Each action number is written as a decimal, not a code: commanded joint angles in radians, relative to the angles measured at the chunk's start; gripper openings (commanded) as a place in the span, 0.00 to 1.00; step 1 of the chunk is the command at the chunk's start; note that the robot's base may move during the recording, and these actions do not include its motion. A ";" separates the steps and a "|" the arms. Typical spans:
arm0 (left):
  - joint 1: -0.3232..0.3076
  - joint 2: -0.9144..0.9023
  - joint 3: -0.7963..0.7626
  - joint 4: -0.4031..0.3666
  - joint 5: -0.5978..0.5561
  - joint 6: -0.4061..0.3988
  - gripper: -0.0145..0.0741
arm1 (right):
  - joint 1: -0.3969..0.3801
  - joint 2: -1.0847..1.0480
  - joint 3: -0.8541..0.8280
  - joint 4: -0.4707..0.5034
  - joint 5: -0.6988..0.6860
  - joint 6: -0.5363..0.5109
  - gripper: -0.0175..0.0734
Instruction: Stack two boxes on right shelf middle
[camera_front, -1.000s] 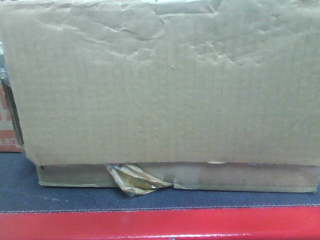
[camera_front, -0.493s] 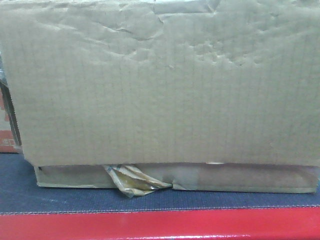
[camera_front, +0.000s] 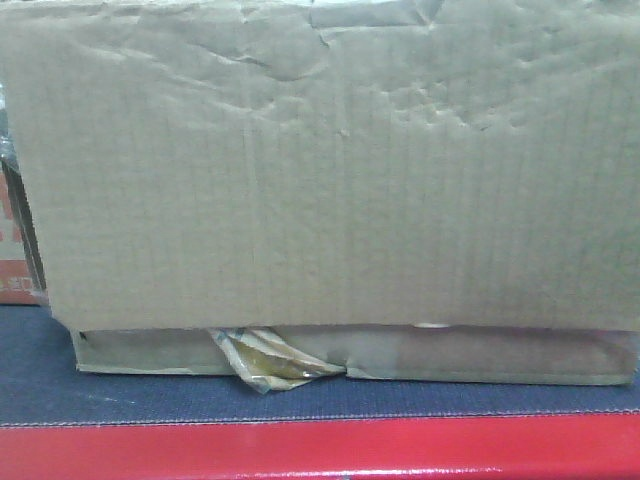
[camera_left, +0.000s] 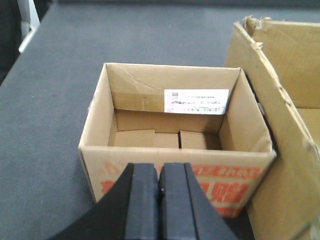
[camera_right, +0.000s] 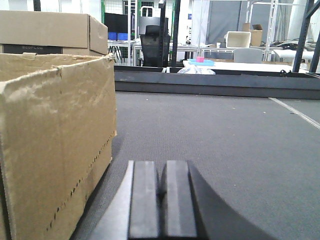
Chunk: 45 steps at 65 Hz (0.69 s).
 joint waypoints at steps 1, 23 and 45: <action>0.000 0.069 -0.058 -0.001 -0.005 0.000 0.04 | -0.005 -0.003 0.000 0.002 -0.023 -0.001 0.02; 0.008 0.306 -0.212 -0.010 0.035 -0.011 0.04 | -0.005 -0.003 0.000 0.002 -0.023 -0.001 0.02; 0.122 0.626 -0.475 -0.063 0.176 0.172 0.04 | -0.005 -0.003 0.000 0.002 -0.023 -0.001 0.02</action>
